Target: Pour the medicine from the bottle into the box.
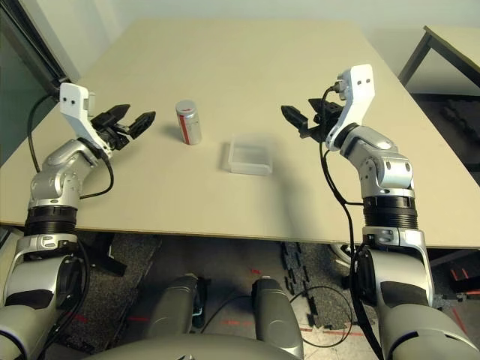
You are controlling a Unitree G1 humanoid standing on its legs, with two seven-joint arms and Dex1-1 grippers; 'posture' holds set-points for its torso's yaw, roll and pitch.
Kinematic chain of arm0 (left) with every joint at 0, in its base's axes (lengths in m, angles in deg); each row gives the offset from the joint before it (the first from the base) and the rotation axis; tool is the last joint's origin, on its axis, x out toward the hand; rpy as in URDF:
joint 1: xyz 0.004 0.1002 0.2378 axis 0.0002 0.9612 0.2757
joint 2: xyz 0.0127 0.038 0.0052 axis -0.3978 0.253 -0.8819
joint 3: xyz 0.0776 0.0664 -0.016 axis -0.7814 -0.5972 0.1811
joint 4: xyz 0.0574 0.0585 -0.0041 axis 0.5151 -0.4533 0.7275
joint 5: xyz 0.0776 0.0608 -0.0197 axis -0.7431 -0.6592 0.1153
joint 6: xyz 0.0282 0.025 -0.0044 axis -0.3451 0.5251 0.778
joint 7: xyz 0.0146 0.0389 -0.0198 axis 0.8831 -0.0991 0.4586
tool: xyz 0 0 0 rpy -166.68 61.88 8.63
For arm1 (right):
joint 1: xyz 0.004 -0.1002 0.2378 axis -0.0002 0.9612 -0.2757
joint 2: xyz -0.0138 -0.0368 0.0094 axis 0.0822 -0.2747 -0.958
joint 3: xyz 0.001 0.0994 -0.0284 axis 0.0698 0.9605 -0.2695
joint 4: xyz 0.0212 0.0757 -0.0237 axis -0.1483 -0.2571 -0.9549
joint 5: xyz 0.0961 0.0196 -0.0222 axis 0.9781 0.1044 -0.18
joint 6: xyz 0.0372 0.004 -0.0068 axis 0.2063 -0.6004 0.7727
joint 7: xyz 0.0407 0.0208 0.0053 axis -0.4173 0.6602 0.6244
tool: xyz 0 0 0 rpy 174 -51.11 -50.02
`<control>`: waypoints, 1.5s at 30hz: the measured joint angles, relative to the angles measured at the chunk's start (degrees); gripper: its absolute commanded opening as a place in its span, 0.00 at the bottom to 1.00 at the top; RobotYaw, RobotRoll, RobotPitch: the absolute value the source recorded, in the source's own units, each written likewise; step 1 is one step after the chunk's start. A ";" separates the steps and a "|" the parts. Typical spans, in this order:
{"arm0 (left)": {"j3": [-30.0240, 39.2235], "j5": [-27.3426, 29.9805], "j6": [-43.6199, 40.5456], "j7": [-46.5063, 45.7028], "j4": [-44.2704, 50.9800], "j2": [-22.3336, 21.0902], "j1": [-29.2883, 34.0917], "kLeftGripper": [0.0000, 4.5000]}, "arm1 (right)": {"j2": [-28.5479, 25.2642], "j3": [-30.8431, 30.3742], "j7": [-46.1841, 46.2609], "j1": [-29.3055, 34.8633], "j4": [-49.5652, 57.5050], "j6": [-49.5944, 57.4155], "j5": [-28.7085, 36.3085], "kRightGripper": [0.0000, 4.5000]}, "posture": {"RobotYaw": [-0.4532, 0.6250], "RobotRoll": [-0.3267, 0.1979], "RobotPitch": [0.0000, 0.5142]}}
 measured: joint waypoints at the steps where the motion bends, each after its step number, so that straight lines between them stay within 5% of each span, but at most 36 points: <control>1: -0.31 -0.23 0.23 0.08 -1.13 0.46 -0.71 0.99 | 0.00 0.01 0.02 -0.30 0.00 0.00 -0.07 1.00 | 0.44 0.62 0.16; 45: -3.65 -8.69 15.55 -1.41 -35.17 6.93 -14.54 0.99 | 2.73 -0.32 1.91 -1.68 5.43 3.23 -0.56 1.00 | 0.36 0.62 0.31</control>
